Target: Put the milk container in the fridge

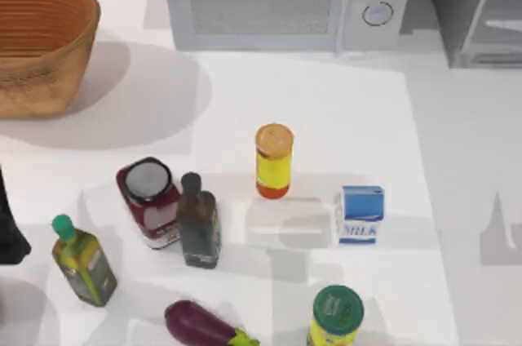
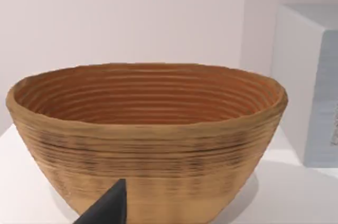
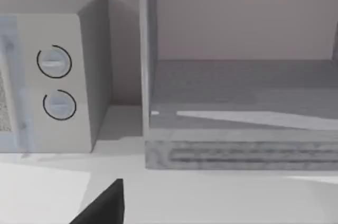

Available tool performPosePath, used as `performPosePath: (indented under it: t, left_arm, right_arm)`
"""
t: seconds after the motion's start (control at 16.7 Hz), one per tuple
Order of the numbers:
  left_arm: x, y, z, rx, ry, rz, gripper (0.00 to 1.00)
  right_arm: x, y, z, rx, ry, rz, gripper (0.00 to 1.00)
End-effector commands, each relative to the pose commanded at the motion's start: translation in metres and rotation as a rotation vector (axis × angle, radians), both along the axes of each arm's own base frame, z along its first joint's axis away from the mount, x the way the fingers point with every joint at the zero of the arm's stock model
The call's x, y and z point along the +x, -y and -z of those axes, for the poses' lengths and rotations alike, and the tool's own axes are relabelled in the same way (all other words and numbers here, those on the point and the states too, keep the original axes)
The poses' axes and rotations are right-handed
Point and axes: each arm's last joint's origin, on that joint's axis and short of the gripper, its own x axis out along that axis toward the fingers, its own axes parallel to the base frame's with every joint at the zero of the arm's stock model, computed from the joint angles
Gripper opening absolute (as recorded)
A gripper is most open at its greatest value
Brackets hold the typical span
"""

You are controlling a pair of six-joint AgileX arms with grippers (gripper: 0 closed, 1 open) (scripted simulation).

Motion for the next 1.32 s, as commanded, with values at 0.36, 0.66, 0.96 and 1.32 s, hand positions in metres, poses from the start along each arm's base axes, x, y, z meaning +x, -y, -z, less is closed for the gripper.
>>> performPosePath:
  t: [0.36,0.66,0.96,1.32]
  left_arm:
    - [0.0,0.0,0.0,0.0,0.0,0.0,1.0]
    - [0.0,0.0,0.0,0.0,0.0,0.0,1.0]
    - [0.0,0.0,0.0,0.0,0.0,0.0,1.0]
    - [0.0,0.0,0.0,0.0,0.0,0.0,1.0]
  right_arm:
    - [0.004,-0.004,-0.015,0.04,-0.024,0.041,1.0]
    - [0.029,-0.035,-0.037,0.18,-0.184,0.008,1.0]
    - [0.065,-0.103,-0.001,0.138,-0.557,-0.091,1.0]
    - [0.071,-0.184,0.046,0.011,-0.678,-0.041,1.0]
